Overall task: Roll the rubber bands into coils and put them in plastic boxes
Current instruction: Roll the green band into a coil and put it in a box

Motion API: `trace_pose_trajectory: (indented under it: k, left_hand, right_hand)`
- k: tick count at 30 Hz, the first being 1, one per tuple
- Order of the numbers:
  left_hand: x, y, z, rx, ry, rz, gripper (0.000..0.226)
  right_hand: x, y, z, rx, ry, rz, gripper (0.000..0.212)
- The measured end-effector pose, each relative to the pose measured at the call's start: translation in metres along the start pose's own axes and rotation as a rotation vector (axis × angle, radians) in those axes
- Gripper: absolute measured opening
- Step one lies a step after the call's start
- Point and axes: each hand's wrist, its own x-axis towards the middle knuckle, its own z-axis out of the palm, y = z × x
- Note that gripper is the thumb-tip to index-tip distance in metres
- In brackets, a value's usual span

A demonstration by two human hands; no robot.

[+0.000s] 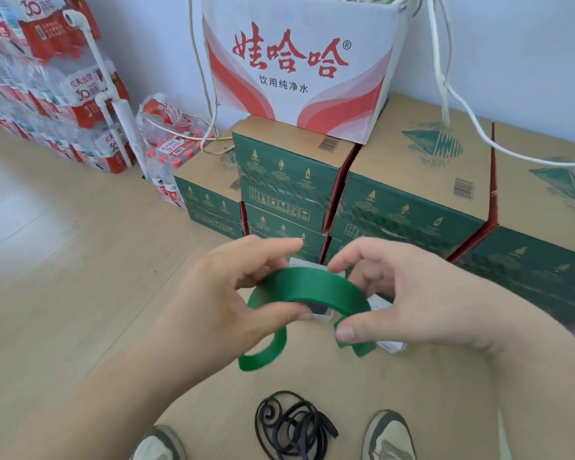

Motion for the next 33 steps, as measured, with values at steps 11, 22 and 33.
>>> trace_pose_trajectory:
  k: [11, 22, 33]
  left_hand:
    - [0.001, -0.008, 0.021, 0.023, -0.053, -0.010, 0.067]
    - [0.007, -0.022, 0.009, -0.073, -0.240, -0.198, 0.043]
    - [0.005, 0.018, 0.014, -0.037, 0.058, 0.012, 0.054]
  right_hand:
    - [0.007, -0.018, 0.018, 0.108, 0.158, -0.218, 0.050]
    - [0.000, -0.001, -0.004, -0.008, 0.318, -0.163, 0.026]
    - [0.007, -0.011, 0.012, 0.163, 0.155, -0.185, 0.067]
